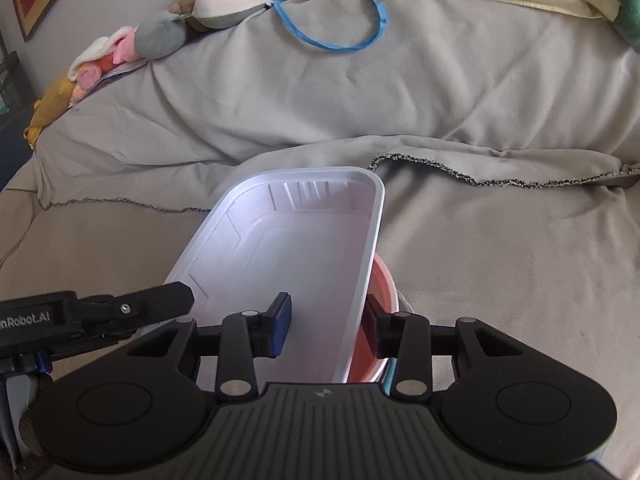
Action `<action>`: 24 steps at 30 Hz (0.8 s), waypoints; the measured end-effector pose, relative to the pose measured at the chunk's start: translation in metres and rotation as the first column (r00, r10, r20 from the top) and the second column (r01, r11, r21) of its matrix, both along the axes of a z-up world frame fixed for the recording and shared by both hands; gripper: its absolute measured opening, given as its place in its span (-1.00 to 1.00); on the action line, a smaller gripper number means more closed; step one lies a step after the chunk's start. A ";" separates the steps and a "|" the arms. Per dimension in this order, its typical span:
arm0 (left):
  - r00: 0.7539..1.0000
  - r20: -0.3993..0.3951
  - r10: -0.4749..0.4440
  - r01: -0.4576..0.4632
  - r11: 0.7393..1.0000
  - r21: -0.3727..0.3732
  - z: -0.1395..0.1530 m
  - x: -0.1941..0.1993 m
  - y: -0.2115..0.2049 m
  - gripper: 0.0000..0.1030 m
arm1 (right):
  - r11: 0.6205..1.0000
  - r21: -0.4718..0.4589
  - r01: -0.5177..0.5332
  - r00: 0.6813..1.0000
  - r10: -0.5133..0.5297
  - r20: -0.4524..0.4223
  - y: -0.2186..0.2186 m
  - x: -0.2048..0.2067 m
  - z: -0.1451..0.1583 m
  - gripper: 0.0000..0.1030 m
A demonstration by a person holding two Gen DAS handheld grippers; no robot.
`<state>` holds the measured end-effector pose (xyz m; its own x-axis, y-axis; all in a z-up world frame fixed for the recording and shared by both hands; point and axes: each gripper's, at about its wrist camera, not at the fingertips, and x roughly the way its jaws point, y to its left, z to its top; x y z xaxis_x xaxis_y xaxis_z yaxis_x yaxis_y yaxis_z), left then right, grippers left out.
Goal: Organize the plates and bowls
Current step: 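Lower the tray onto the white bowl at the top of the stack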
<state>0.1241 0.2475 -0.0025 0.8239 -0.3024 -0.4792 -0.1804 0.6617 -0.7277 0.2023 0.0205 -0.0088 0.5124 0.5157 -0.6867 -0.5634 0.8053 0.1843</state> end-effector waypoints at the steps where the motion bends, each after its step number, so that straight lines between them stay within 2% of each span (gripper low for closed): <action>1: 1.000 0.000 0.007 -0.007 1.000 0.008 0.001 -0.001 0.000 -0.61 | 1.000 -0.001 0.001 1.000 -0.001 -0.001 -0.001 0.000 0.001 -0.25; 4: 0.999 0.014 0.032 -0.032 0.999 0.033 0.007 -0.006 0.002 -0.61 | 1.000 -0.001 0.001 1.000 -0.001 0.003 -0.004 -0.002 0.004 -0.25; 8: 0.999 0.025 0.030 -0.030 0.999 0.020 0.010 -0.009 0.006 -0.61 | 1.000 0.016 -0.003 1.000 0.003 0.003 -0.007 -0.006 0.009 -0.25; 11: 1.000 0.013 0.010 -0.010 1.000 -0.016 0.007 -0.008 0.006 -0.61 | 0.999 0.021 -0.024 1.000 0.024 0.001 -0.006 -0.011 0.011 -0.24; 24: 0.999 -0.037 -0.021 0.021 1.000 0.009 0.004 -0.007 -0.001 -0.62 | 0.999 -0.006 -0.038 0.999 0.038 -0.012 -0.008 -0.017 0.006 -0.23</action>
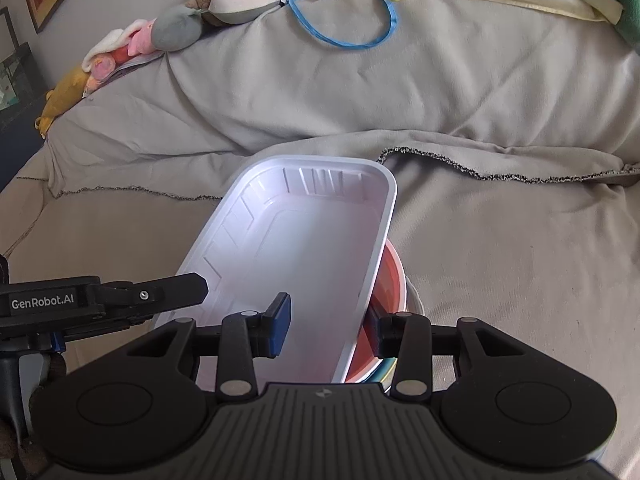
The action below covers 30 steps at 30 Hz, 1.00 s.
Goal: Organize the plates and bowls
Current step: 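Lower the tray onto the white bowl at the top of the stack, then open both tools and pull them back from the tray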
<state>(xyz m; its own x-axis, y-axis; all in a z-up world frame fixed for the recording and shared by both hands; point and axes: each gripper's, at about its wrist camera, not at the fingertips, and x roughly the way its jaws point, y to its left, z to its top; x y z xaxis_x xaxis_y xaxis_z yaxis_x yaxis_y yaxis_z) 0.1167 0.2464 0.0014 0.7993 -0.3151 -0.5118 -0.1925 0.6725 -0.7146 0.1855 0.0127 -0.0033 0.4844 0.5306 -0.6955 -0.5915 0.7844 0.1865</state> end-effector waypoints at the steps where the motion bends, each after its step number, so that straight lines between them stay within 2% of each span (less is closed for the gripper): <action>1: 1.000 0.000 0.000 0.000 1.000 -0.003 -0.001 0.000 0.000 -0.62 | 1.000 0.000 0.000 1.000 0.000 -0.003 0.000 0.000 -0.001 -0.23; 16: 1.000 -0.005 0.006 -0.006 1.000 0.015 -0.001 0.002 0.000 -0.62 | 1.000 0.003 0.013 1.000 -0.013 -0.012 0.000 -0.001 -0.005 -0.22; 22: 0.999 0.001 0.037 -0.037 0.996 0.083 0.014 -0.004 -0.004 -0.61 | 1.000 0.010 0.022 0.999 -0.023 0.030 -0.006 -0.010 0.003 -0.23; 27: 0.997 -0.001 0.076 -0.074 0.977 0.202 0.045 -0.020 -0.015 -0.60 | 0.996 0.083 0.027 0.994 -0.036 0.108 -0.029 -0.027 0.029 -0.22; 30: 0.997 -0.007 0.083 -0.078 0.960 0.268 0.059 -0.028 -0.029 -0.60 | 0.993 0.111 0.034 0.992 -0.048 0.121 -0.049 -0.038 0.037 -0.16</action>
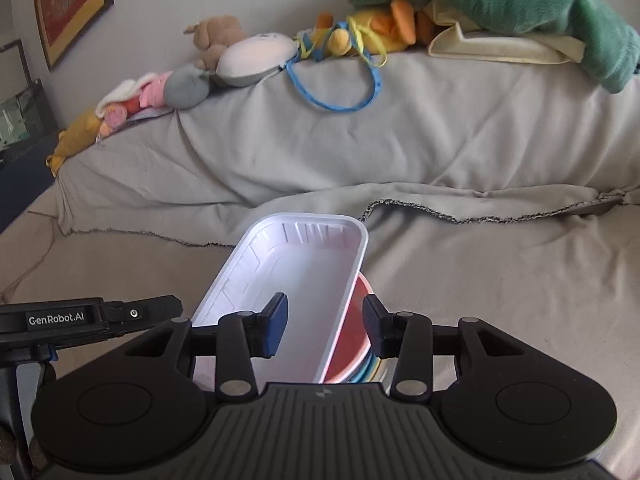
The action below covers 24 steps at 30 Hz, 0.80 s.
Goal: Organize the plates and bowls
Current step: 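Open both tools and pull them back from the tray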
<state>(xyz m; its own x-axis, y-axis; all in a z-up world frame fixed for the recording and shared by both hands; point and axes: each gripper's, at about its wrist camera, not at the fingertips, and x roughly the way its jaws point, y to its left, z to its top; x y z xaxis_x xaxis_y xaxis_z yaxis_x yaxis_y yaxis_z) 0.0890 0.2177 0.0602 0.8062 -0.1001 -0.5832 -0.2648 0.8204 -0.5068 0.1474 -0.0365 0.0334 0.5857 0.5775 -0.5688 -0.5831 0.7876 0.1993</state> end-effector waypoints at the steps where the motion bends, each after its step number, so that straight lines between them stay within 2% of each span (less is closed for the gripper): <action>1: 1.000 -0.010 -0.002 0.002 1.000 0.031 0.003 -0.003 -0.006 -0.60 | 1.000 -0.001 -0.001 1.000 0.001 -0.005 -0.005 -0.004 0.000 -0.15; 6: 0.991 -0.116 -0.074 0.092 0.982 0.162 -0.002 -0.024 -0.050 -0.61 | 0.999 -0.026 -0.028 0.998 0.026 -0.065 -0.030 -0.036 -0.019 0.00; 10: 0.979 -0.185 -0.086 0.131 0.961 0.242 -0.016 -0.049 -0.085 -0.66 | 0.998 -0.054 -0.039 0.985 0.030 -0.168 -0.039 -0.060 -0.051 0.01; 16: 0.965 -0.245 -0.092 0.152 0.959 0.239 -0.026 -0.062 -0.107 -0.67 | 0.997 -0.061 -0.055 0.972 0.039 -0.230 -0.041 -0.078 -0.072 0.05; 18: 0.964 -0.243 -0.109 0.170 0.955 0.244 -0.024 -0.065 -0.113 -0.67 | 0.997 -0.064 -0.047 0.971 0.031 -0.235 -0.041 -0.079 -0.073 0.06; 19: 0.963 -0.239 -0.120 0.180 0.953 0.244 -0.023 -0.064 -0.115 -0.73 | 0.997 -0.066 -0.045 0.971 0.028 -0.237 -0.041 -0.079 -0.073 0.06; 24: 0.964 -0.238 -0.116 0.180 0.947 0.267 -0.021 -0.064 -0.121 -0.74 | 0.995 -0.086 -0.040 0.972 0.019 -0.235 -0.040 -0.079 -0.076 0.06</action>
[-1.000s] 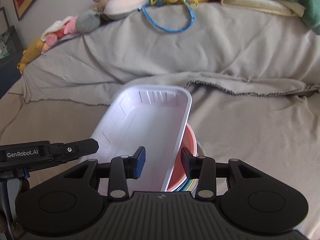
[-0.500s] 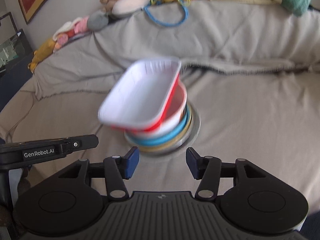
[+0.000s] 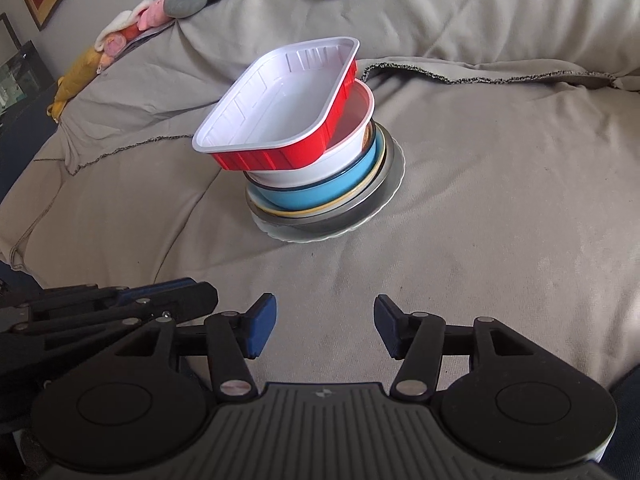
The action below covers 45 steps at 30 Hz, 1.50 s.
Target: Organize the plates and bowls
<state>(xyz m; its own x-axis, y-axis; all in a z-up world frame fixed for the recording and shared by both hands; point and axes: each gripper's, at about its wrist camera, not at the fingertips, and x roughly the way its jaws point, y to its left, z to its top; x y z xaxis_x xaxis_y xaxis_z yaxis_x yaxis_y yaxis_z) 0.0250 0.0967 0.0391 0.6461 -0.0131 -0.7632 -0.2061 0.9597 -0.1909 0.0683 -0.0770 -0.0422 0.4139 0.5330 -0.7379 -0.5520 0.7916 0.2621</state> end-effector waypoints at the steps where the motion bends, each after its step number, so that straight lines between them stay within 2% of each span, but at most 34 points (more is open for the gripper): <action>1: 1.000 0.001 -0.001 0.001 1.000 -0.001 0.000 -0.001 0.000 -0.74 | 1.000 -0.001 0.000 1.000 0.000 -0.001 0.000 0.000 0.000 0.06; 9: 0.999 -0.012 0.030 -0.029 1.000 0.004 0.000 0.001 0.003 -0.74 | 1.000 -0.004 -0.011 1.000 0.011 0.009 0.000 -0.002 0.001 0.08; 45: 0.999 -0.008 0.037 -0.037 0.999 0.025 0.001 -0.001 0.004 -0.74 | 0.999 -0.014 -0.036 0.999 0.036 0.031 0.000 -0.002 0.005 0.08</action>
<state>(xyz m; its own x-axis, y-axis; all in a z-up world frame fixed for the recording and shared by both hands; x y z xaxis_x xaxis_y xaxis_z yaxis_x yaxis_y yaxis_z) 0.0243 0.1010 0.0405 0.6390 0.0295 -0.7687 -0.2434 0.9557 -0.1656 0.0662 -0.0765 -0.0371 0.4174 0.5382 -0.7322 -0.5878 0.7744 0.2342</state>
